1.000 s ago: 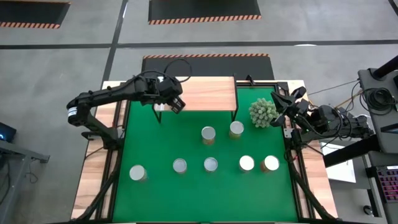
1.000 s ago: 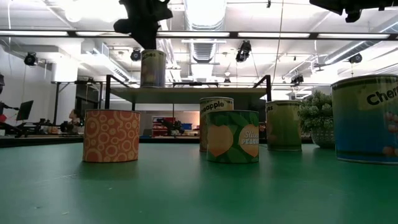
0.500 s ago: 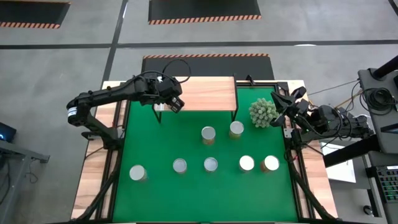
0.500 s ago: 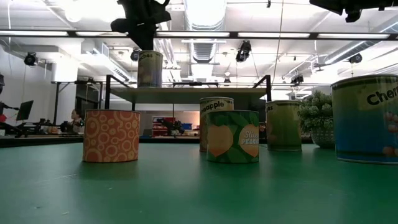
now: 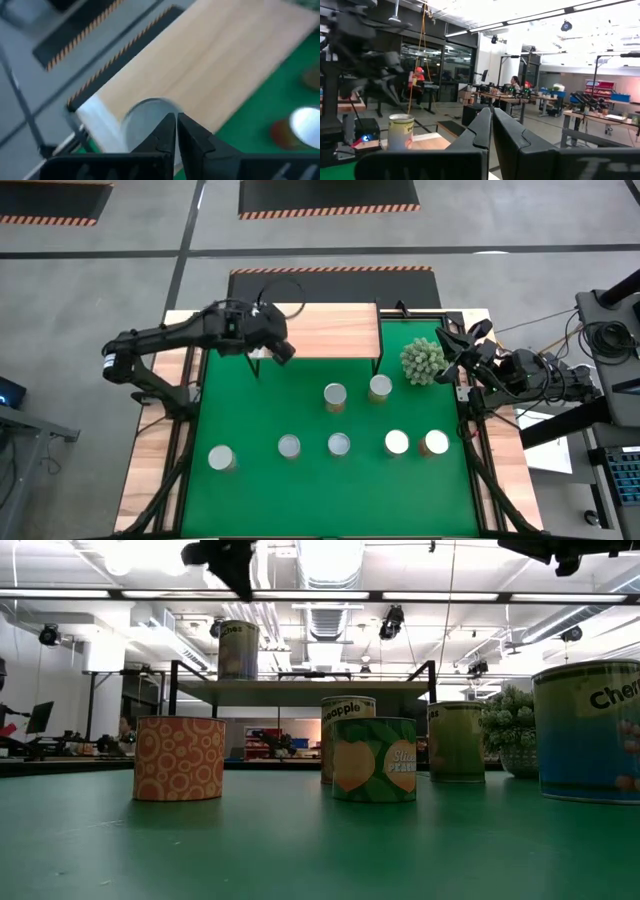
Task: Pick and place cans onto a shelf
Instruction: Put the canned peaches on the shelf, then put the left canned pineapple on the shelf
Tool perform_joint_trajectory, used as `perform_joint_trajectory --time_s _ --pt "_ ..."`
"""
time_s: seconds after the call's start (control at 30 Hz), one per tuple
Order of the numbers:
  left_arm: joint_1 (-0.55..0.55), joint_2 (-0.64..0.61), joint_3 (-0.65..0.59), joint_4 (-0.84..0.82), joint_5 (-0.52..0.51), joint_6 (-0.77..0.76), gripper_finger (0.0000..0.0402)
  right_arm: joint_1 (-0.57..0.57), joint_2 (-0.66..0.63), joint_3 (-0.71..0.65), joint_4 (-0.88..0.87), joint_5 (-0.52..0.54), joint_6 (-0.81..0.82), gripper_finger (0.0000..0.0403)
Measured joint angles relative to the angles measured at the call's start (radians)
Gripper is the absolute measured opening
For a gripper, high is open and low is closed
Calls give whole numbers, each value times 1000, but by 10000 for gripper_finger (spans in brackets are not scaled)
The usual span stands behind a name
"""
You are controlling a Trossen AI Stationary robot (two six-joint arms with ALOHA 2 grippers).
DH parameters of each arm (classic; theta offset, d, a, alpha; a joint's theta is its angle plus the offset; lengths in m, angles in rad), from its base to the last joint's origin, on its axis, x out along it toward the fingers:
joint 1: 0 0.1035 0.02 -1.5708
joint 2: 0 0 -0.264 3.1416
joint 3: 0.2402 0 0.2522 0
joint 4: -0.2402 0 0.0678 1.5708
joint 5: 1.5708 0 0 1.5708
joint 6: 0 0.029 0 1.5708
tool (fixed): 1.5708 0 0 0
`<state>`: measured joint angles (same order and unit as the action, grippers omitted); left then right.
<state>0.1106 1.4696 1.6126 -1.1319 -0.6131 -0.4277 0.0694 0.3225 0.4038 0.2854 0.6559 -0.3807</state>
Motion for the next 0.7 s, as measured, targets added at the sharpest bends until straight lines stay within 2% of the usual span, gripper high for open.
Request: perform_joint_trajectory --time_s 0.17,0.27,0.37,0.47,0.53,0.6,0.7 --pt "-189 -16 -30 42 -110 66 1 0 0 0 1 -1 64 9" --pt "-333 -16 -74 87 -133 171 1 0 0 0 2 -1 118 9" --pt "-474 -24 -154 176 -80 330 0 0 0 0 3 -1 135 9" --pt "-578 -48 -253 356 9 461 0 0 0 0 2 -1 146 9" --pt "-614 -75 -328 492 63 532 0 0 0 0 -15 -7 224 9" --pt "-631 -115 -410 633 81 585 0 0 4 0 -26 -78 290 9" --pt "-636 -186 -544 833 81 640 0 1 39 0 7 -262 331 9"
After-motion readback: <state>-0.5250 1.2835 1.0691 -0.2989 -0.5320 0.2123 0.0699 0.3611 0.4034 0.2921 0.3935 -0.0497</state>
